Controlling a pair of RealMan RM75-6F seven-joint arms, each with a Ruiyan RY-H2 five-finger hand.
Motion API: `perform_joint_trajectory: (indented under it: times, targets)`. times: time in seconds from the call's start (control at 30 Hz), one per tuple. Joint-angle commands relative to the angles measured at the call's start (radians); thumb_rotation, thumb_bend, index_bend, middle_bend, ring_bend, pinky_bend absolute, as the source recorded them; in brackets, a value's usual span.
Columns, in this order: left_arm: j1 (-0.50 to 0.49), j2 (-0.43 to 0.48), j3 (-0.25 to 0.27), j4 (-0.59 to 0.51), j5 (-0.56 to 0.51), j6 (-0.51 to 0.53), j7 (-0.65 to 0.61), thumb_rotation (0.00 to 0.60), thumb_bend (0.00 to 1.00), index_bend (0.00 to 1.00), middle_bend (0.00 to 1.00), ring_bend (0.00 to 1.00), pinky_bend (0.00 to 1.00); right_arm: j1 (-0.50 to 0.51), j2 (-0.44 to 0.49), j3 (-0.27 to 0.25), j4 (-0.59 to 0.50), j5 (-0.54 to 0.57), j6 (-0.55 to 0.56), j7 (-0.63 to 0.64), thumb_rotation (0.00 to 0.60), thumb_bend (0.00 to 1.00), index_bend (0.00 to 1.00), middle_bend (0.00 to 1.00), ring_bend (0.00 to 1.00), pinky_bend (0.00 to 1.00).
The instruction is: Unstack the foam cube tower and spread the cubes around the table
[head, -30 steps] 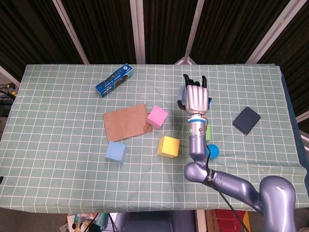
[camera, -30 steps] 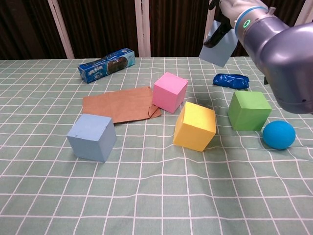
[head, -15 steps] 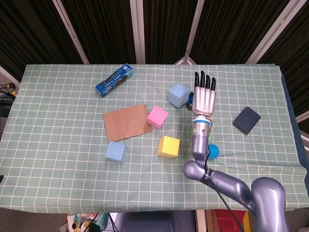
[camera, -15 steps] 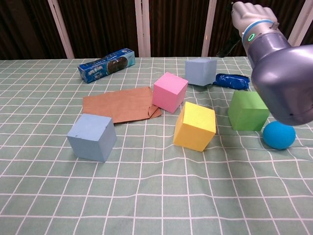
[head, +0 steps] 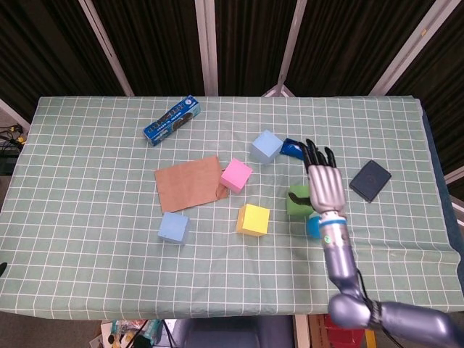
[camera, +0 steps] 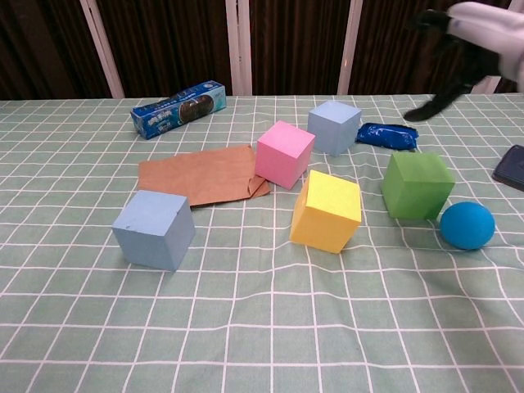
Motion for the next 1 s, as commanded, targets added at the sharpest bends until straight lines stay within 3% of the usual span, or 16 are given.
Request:
perform_joint_trajectory:
  times: [0.03, 0.17, 0.37, 0.63, 1.0]
  targets:
    - [-0.001, -0.003, 0.001, 0.013, 0.016, 0.008, -0.009, 0.6, 0.31, 0.12, 0.0, 0.0, 0.02, -0.208, 0.178, -0.238, -0.115, -0.298, 0.062, 0.161, 0.6, 0.17, 0.0, 0.04, 0.17, 0.01]
    - [-0.002, -0.008, 0.006, 0.028, 0.042, 0.017, -0.017, 0.6, 0.3, 0.12, 0.0, 0.0, 0.02, -0.276, 0.22, -0.344, -0.075, -0.431, 0.081, 0.211, 0.6, 0.17, 0.0, 0.04, 0.17, 0.01]
    - [0.002, -0.008, 0.008, 0.045, 0.065, 0.038, -0.034, 0.6, 0.31, 0.12, 0.0, 0.0, 0.02, -0.354, 0.233, -0.414, 0.01, -0.532, 0.131, 0.258, 0.6, 0.17, 0.0, 0.04, 0.14, 0.01]
    - [0.004, -0.005, 0.006, 0.048, 0.052, 0.037, -0.033, 0.6, 0.31, 0.13, 0.0, 0.0, 0.02, -0.421, 0.228, -0.434, 0.147, -0.594, 0.183, 0.348, 0.6, 0.17, 0.0, 0.04, 0.12, 0.01]
    - [-0.001, -0.013, 0.009, 0.04, 0.053, 0.029, 0.004, 0.6, 0.3, 0.16, 0.0, 0.0, 0.02, -0.46, 0.288, -0.405, 0.163, -0.608, 0.197, 0.393, 0.6, 0.17, 0.0, 0.04, 0.11, 0.01]
